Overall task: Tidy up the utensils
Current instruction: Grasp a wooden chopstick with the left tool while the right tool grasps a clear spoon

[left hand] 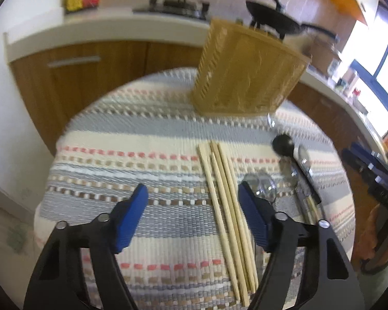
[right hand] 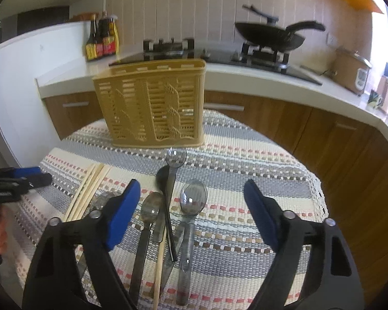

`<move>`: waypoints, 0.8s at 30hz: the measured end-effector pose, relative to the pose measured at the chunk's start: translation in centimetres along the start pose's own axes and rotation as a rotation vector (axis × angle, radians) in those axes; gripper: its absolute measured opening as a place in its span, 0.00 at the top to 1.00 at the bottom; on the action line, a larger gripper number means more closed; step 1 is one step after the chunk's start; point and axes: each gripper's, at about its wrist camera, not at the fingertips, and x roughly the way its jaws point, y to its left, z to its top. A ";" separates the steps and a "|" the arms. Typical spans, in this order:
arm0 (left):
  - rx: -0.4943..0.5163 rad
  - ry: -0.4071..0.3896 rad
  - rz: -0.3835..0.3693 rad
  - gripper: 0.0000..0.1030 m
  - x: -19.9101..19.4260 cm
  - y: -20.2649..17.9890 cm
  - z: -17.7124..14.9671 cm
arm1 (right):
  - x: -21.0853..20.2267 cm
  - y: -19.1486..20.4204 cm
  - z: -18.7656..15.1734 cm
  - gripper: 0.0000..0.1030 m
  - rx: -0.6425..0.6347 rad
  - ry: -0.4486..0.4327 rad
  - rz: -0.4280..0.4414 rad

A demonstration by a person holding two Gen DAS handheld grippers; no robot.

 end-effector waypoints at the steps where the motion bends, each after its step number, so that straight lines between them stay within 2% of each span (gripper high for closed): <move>1: 0.010 0.021 0.013 0.40 0.6 -0.2 0.1 | 0.5 -0.4 0.5 0.34 0.013 0.038 0.013; 6: 0.031 0.137 0.019 0.57 3.2 -0.5 0.6 | 3.3 -2.1 2.0 0.43 0.096 0.221 0.098; 8: 0.046 0.154 0.029 0.58 3.7 -0.6 0.7 | 4.7 -2.2 2.0 0.48 0.090 0.285 0.095; 10: 0.068 0.164 0.055 0.61 4.0 -0.9 0.8 | 5.9 -2.2 1.6 0.61 0.083 0.346 0.094; 13: 0.107 0.171 0.096 0.63 4.3 -1.5 0.7 | 7.4 -2.4 0.5 0.65 0.106 0.439 0.131; 16: 0.125 0.174 0.096 0.70 4.4 -1.6 0.9 | 7.8 -2.4 -0.3 0.68 0.110 0.479 0.155; 18: 0.130 0.177 0.097 0.83 4.4 -1.7 1.0 | 7.9 -2.3 -0.6 0.72 0.105 0.496 0.154; 19: 0.136 0.179 0.115 0.86 4.5 -2.1 0.9 | 8.0 -2.2 -0.8 0.74 0.100 0.508 0.151; 21: 0.153 0.175 0.136 0.88 4.5 -2.3 0.9 | 8.6 -2.0 -1.2 0.74 0.090 0.523 0.149; 24: 0.165 0.168 0.148 0.90 4.5 -2.7 0.7 | 8.9 -1.7 -1.6 0.81 0.077 0.534 0.150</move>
